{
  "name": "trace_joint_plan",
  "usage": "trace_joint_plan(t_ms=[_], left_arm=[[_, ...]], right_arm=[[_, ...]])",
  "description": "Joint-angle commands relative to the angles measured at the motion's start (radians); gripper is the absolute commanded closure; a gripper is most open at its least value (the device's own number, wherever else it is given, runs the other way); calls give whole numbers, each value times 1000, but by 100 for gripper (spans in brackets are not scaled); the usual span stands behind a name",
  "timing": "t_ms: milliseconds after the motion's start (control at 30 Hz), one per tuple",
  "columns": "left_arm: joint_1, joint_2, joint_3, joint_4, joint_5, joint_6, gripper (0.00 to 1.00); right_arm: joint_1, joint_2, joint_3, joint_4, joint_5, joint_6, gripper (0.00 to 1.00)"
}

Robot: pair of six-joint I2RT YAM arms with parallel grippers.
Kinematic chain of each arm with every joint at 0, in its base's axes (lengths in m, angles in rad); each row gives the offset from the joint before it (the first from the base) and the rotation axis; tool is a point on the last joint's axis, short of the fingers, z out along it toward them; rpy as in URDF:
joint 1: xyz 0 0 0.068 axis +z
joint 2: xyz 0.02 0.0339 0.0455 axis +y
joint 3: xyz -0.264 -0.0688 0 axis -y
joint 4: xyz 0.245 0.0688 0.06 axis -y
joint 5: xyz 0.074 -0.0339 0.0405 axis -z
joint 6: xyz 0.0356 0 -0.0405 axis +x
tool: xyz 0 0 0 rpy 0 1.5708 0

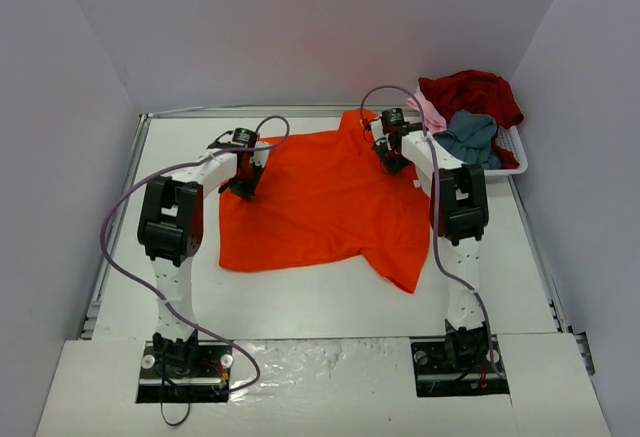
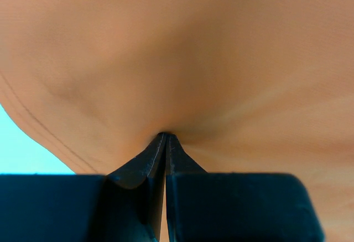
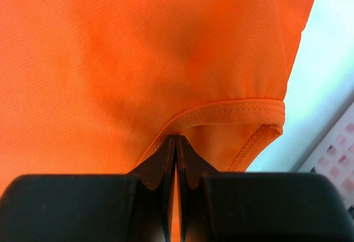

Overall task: Fold and stack the t-shirts
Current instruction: Flatten out the tshirt

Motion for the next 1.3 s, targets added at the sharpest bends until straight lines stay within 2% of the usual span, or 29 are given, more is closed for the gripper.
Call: trace_joint_plan(t_ms=[0, 633, 1000, 1167, 1267], left_arm=[[22, 50, 58, -63, -101, 9, 98], [39, 291, 495, -196, -98, 24, 98], [56, 331, 596, -210, -185, 49, 98], [76, 385, 729, -274, -176, 38, 98], [77, 356, 722, -248, -175, 38, 98]], right_arm=[[-1, 68, 33, -47, -43, -10, 100], [14, 170, 217, -70, -80, -13, 100], [35, 195, 267, -75, -82, 10, 100], [34, 158, 257, -73, -57, 10, 100], [34, 102, 243, -72, -65, 4, 94]])
